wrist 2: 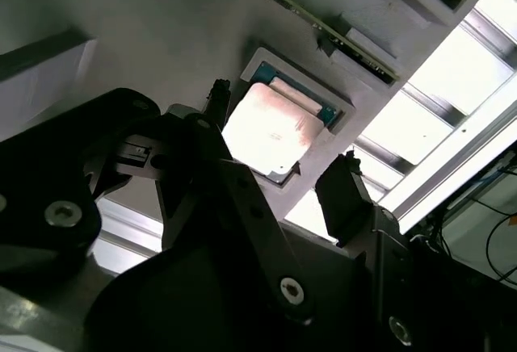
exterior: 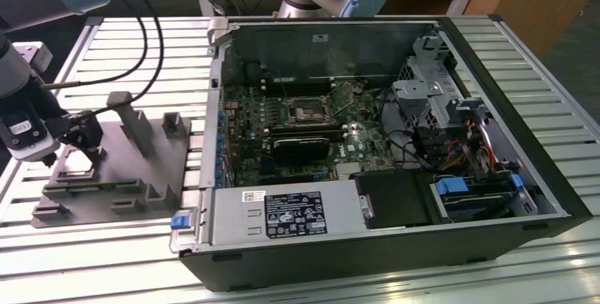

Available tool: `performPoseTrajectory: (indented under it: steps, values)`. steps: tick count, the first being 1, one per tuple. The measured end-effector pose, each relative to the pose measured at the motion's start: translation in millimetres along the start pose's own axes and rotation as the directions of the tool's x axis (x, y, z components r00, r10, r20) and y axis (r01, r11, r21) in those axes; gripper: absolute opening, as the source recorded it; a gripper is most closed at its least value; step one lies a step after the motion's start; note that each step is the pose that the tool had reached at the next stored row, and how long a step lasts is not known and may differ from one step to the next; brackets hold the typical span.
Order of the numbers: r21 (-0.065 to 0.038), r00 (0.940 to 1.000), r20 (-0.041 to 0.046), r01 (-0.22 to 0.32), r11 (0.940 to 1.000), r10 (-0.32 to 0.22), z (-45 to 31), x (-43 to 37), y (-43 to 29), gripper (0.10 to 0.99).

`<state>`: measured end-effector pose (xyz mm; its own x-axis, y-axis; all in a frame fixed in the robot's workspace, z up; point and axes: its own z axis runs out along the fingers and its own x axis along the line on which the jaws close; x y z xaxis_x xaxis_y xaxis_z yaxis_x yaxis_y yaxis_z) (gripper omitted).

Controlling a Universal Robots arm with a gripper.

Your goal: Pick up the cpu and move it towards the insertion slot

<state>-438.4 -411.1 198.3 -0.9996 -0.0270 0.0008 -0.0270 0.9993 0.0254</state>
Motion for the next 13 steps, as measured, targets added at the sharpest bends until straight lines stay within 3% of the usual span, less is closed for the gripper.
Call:
performPoseTrajectory:
  steps: [10, 12, 13]
  values:
    - [-0.002, 1.0, 0.0, 0.0, 1.0, 0.0, 11.4, 0.4, -0.3, 0.706]
    - [-0.002, 1.0, 0.0, 0.0, 1.0, 0.0, 12.5, 0.4, -0.3, 0.69]
    - [-0.002, 1.0, 0.0, 0.0, 1.0, 0.0, 12.8, 0.4, -0.3, 0.62]
